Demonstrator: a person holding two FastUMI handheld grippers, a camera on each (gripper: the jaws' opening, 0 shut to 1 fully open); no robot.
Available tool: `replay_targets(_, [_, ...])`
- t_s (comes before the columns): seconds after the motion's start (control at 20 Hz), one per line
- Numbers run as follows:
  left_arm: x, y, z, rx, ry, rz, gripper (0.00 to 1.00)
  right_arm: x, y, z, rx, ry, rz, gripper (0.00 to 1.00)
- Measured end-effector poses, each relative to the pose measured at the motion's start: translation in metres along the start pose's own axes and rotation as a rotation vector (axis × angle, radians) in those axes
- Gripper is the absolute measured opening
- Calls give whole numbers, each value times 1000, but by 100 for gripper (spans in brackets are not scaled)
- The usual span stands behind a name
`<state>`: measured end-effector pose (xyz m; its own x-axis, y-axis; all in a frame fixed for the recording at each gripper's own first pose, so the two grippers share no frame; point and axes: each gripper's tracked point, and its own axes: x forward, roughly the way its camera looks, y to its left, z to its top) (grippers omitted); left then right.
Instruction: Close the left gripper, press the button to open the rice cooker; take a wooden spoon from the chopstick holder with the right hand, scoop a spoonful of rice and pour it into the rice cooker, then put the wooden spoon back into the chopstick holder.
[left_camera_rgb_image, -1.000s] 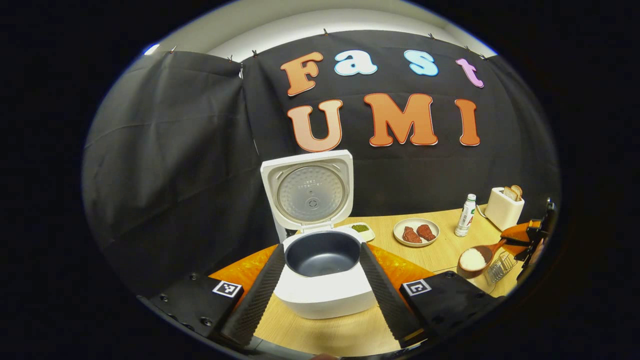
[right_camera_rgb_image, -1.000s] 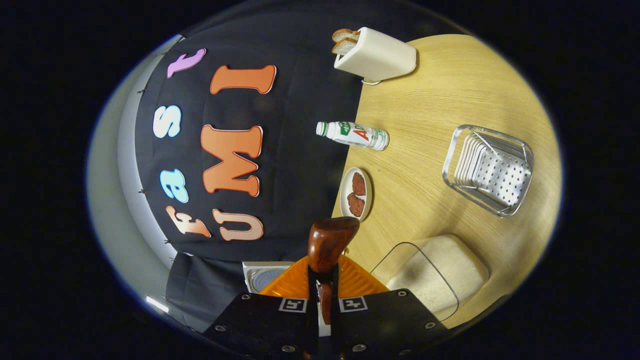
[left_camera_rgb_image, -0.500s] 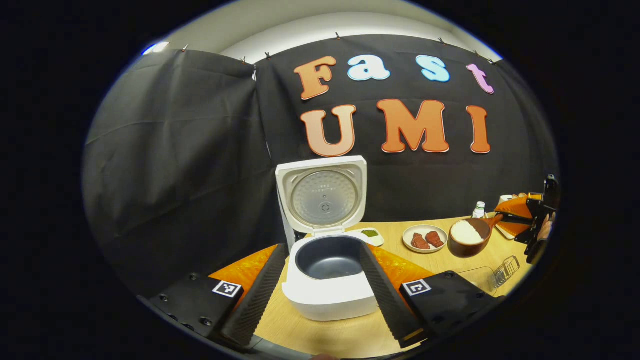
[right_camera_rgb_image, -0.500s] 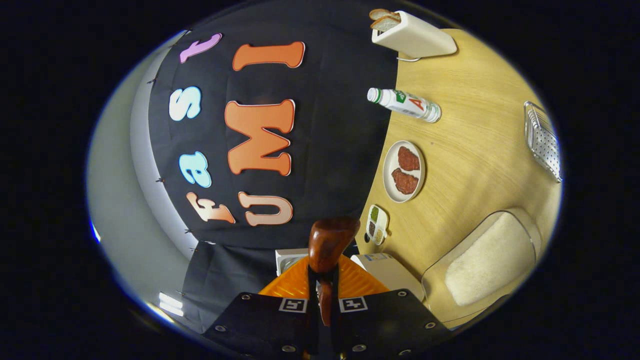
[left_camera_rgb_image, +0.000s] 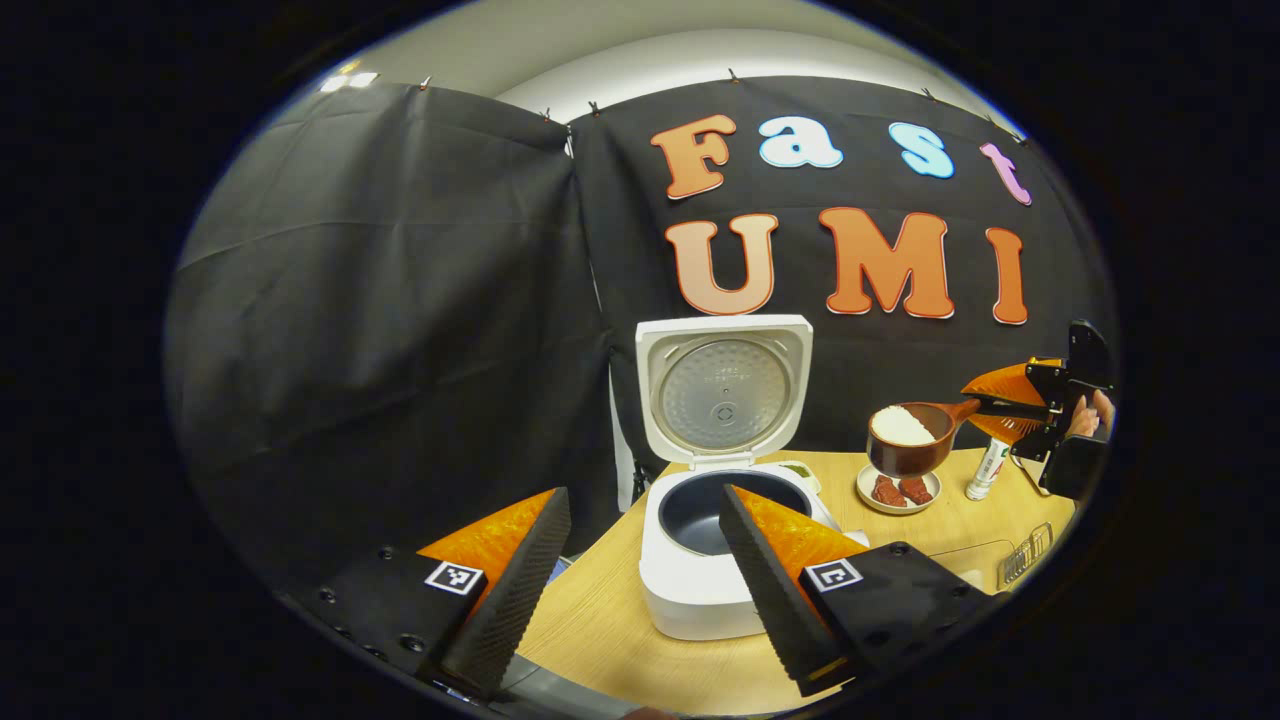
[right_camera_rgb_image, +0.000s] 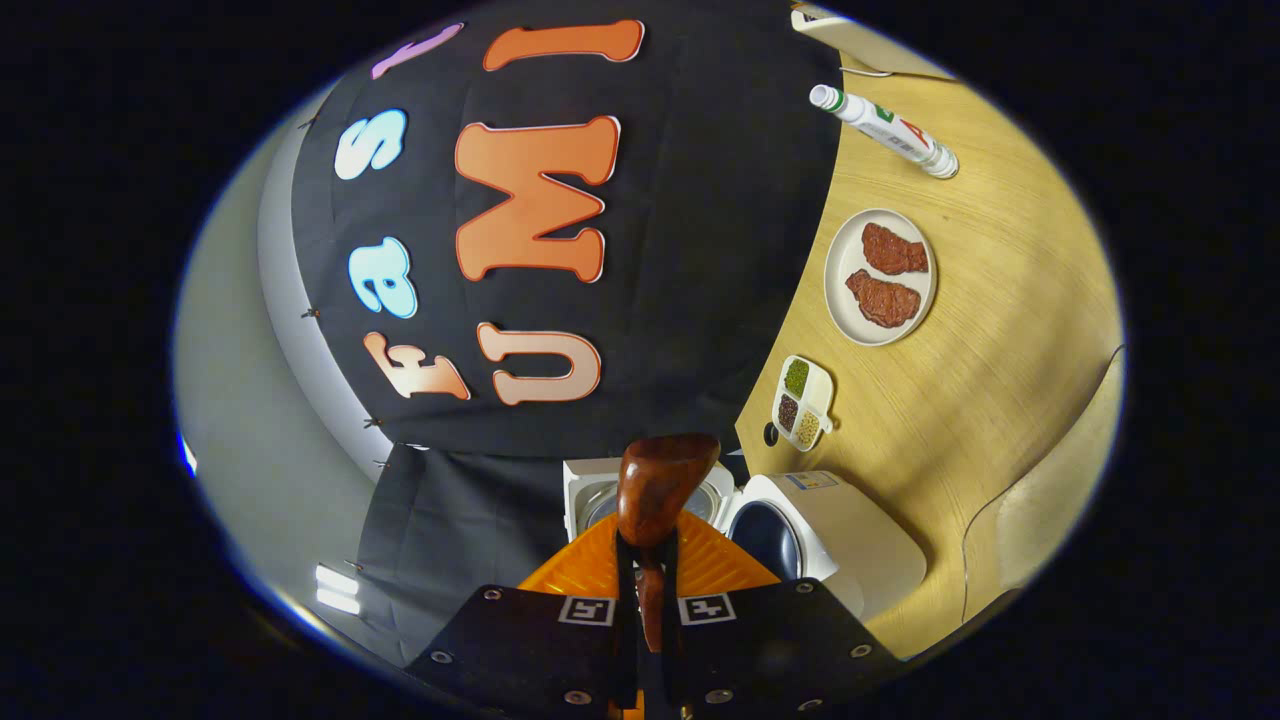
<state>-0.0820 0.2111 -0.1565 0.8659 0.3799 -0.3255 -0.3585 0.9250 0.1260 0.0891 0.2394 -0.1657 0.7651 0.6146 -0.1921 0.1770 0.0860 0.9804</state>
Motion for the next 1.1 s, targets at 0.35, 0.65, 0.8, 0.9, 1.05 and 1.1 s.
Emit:
replay_targets(0.35, [6,43,-14,-19,26,78,100,71,-1,-30,-97,27,-51,9])
replay_targets(0.65, [8,59,-19,-15,49,106,99,120,-13,-55,-292,42,-124,9])
replay_targets(0.8, [11,64,-23,-6,53,112,100,136,-23,-71,-430,64,-168,9])
replay_targets(0.9, [13,66,-24,-10,61,117,100,145,-29,-80,-502,70,-190,8])
replay_targets(1.05, [11,70,-31,-20,75,120,100,153,-37,-85,-602,74,-216,9])
replay_targets(1.1, [11,73,-31,-17,76,124,100,155,-36,-86,-636,72,-218,9])
